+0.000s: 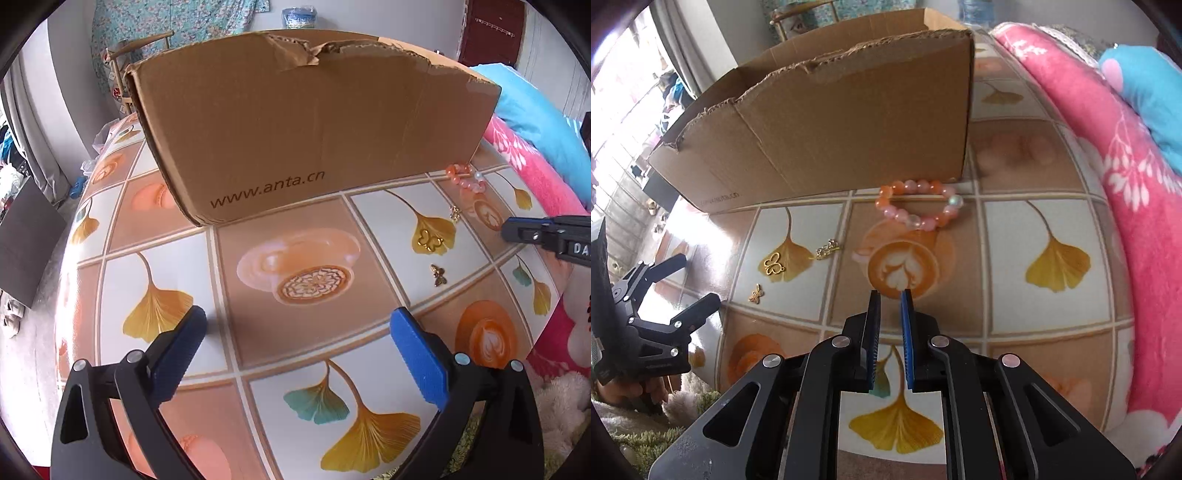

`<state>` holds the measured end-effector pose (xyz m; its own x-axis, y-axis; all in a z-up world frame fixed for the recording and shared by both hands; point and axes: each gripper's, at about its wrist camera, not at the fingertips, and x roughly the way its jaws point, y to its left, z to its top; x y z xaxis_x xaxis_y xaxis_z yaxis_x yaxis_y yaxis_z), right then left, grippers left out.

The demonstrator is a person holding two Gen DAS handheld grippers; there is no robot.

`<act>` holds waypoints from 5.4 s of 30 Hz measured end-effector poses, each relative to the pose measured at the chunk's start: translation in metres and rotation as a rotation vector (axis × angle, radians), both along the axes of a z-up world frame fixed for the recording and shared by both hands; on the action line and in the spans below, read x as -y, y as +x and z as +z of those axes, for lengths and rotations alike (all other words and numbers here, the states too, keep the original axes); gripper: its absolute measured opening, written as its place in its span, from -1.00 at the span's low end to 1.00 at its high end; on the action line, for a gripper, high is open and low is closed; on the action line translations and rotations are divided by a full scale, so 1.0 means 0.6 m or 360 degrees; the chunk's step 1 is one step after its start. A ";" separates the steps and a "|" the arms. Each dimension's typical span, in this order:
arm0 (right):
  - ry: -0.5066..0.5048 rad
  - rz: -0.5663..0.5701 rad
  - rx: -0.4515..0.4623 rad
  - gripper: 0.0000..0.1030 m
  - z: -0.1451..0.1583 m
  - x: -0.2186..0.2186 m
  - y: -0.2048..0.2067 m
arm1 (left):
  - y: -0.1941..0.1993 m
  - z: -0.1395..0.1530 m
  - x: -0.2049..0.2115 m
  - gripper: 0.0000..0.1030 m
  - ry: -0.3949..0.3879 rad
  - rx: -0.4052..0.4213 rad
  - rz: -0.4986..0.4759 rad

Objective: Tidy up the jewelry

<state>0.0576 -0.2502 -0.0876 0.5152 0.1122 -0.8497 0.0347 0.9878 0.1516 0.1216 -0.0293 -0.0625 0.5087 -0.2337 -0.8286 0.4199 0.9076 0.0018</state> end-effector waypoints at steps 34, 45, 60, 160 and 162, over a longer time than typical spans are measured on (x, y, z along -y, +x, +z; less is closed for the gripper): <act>-0.0238 -0.0046 0.0078 0.32 -0.035 -0.049 0.002 | -0.005 0.000 -0.004 0.90 -0.0022 0.0056 0.0015; -0.0255 -0.0065 0.0081 0.54 -0.036 -0.052 0.002 | -0.002 0.000 -0.003 0.90 -0.0015 0.0044 0.0005; -0.0265 -0.0061 0.0057 0.84 -0.041 -0.073 -0.008 | 0.000 0.000 -0.002 0.91 -0.0007 0.0030 -0.0019; -0.0255 0.0382 0.0082 -0.63 -0.022 -0.147 0.014 | -0.062 0.025 0.080 -0.50 -0.0095 0.0031 -0.0405; -0.0247 0.0389 0.0080 -0.65 -0.022 -0.135 0.022 | -0.058 0.022 0.085 -0.51 -0.0087 0.0019 -0.0413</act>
<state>0.0706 -0.1692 -0.1010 0.5309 0.1089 -0.8404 -0.2111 0.9774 -0.0066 0.0870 -0.0804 -0.0490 0.4357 -0.4019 -0.8054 0.6386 0.7686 -0.0380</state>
